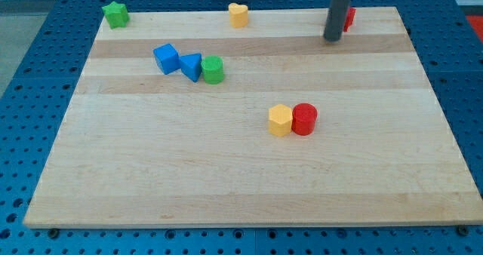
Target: Push the green circle to the left center of the board
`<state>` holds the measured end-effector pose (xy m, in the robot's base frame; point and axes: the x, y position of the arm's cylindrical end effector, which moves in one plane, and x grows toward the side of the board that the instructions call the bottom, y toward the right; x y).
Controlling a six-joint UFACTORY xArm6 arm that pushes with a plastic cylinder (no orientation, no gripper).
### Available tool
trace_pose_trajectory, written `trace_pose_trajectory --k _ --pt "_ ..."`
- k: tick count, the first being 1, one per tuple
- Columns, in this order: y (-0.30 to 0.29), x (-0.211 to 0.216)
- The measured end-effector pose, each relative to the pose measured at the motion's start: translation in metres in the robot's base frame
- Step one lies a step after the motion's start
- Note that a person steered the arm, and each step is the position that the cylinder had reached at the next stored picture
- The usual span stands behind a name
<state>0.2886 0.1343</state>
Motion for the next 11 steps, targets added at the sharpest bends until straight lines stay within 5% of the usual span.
trace_pose_trajectory --k 5,7,10,11 --pt "-0.172 0.028" --pt "-0.235 0.084" --pt "-0.191 0.113" --pt "-0.222 0.121"
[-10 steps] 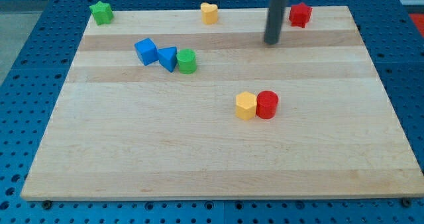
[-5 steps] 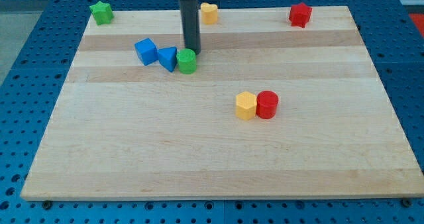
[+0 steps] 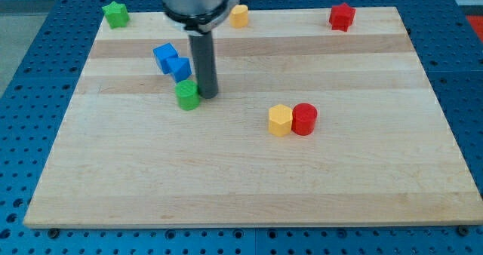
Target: Push the green circle to the left center of the board
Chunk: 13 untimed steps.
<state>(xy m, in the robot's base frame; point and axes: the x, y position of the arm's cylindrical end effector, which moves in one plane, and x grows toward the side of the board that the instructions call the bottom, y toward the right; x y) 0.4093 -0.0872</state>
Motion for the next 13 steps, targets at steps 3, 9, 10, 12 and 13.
trace_pose_trajectory --k 3,9,10,12,13 --pt "0.026 0.015" --pt "-0.112 0.000" --pt "-0.109 0.013" --pt "-0.087 -0.018" --pt "-0.109 -0.028"
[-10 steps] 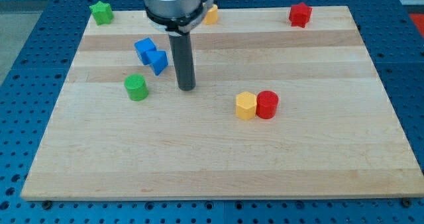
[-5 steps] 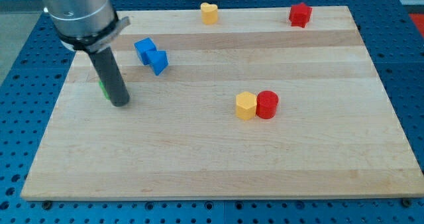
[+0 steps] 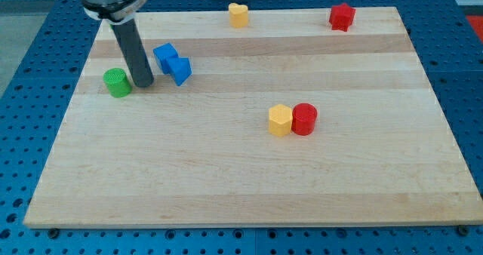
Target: Push the green circle to the left center of the board
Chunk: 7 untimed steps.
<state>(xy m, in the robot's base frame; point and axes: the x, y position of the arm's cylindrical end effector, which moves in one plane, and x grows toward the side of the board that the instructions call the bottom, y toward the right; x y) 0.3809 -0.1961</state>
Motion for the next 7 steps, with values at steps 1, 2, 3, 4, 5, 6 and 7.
trace_pose_trajectory --k 1,2,3,4,5,6,7 --pt "-0.037 0.000" --pt "-0.043 0.000" --pt "-0.043 0.000" --pt "-0.020 0.006" --pt "-0.015 0.023" --pt "-0.015 0.015" --pt "-0.004 -0.012"
